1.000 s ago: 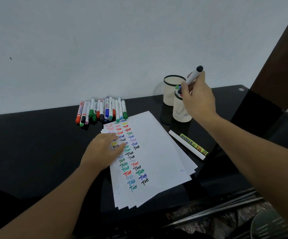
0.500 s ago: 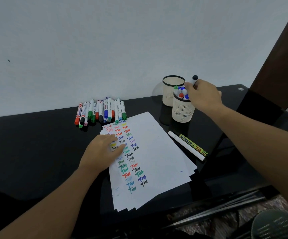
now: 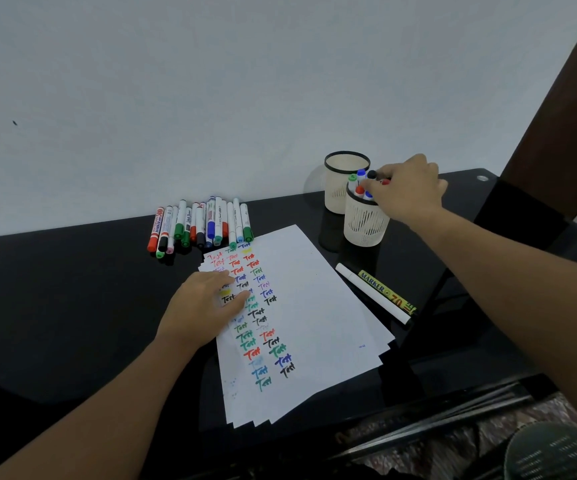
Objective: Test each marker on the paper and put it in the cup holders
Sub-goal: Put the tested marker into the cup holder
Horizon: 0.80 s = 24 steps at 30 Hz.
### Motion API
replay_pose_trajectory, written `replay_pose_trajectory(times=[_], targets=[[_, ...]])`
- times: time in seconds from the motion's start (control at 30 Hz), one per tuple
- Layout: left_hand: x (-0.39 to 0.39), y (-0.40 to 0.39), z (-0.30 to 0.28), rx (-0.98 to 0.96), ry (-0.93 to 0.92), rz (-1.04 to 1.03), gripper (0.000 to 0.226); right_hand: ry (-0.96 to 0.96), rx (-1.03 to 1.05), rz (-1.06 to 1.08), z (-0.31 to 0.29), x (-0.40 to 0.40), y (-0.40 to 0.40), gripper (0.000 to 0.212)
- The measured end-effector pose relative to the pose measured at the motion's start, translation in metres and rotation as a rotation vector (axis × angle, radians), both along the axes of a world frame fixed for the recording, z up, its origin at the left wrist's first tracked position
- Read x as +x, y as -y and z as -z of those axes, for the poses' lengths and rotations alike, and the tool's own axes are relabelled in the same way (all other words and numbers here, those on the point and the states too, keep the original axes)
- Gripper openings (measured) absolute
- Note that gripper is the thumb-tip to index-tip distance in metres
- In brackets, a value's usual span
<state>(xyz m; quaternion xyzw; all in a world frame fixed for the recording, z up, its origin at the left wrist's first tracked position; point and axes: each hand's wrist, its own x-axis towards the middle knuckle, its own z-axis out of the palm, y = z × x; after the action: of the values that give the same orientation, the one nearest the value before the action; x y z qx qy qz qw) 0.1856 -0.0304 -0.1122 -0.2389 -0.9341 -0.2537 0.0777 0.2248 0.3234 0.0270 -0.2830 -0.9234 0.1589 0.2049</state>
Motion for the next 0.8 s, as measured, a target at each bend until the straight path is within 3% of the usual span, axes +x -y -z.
replay_pose_trajectory(times=[0.17,0.33,0.57,0.67,0.8], targets=[[-0.001,0.001,0.001,-0.003,-0.002,0.001,0.062,-0.093,0.015,-0.026,0.006,0.009,0.005,0.039],[-0.001,0.002,0.002,0.008,0.004,0.002,0.062,-0.318,0.095,-0.081,0.016,0.013,0.018,0.021],[0.001,0.001,0.002,0.037,-0.061,-0.015,0.062,-0.406,0.129,-0.382,0.035,0.014,0.072,0.019],[-0.002,0.001,0.003,0.046,-0.048,-0.040,0.061,-0.211,0.064,-0.588,0.055,0.005,0.095,0.020],[-0.005,0.002,0.007,0.048,-0.023,-0.052,0.058,0.132,0.016,-0.629,0.086,-0.016,0.117,0.038]])
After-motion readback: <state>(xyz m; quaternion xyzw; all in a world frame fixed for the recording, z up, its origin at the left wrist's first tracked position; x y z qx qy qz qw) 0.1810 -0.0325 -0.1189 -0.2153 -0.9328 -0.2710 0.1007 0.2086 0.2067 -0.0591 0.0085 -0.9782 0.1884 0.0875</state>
